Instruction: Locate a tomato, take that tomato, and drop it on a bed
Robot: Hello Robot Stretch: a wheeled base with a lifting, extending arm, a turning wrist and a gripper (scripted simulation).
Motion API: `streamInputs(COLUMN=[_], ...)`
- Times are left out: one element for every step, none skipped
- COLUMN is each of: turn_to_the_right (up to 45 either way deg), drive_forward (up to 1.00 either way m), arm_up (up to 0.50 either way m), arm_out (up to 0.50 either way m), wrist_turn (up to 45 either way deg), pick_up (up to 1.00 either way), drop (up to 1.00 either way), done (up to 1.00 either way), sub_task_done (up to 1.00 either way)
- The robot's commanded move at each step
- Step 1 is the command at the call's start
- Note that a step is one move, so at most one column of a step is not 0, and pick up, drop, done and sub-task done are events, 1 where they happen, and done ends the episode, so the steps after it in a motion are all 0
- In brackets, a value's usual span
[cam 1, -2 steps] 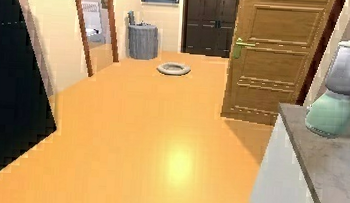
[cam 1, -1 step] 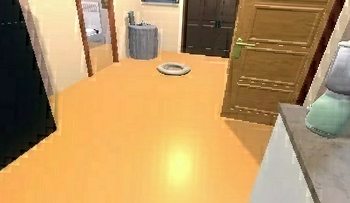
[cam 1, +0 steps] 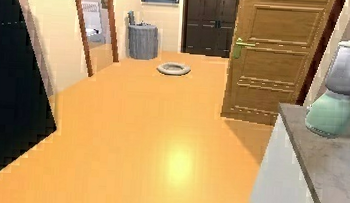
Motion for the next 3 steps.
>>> streamInputs(turn_to_the_right=[-45.0, -30.0, 0.0], drive_forward=[0.0, 0.0, 0.2], arm_up=[0.0, 0.0, 0.0], arm_out=[0.0, 0.0, 0.0], wrist_turn=[0.0, 0.0, 0.0], pick_up=[0.0, 0.0, 0.0], drop=[0.0, 0.0, 0.0], done=[0.0, 0.0, 0.0], sub_task_done=[0.0, 0.0, 0.0])
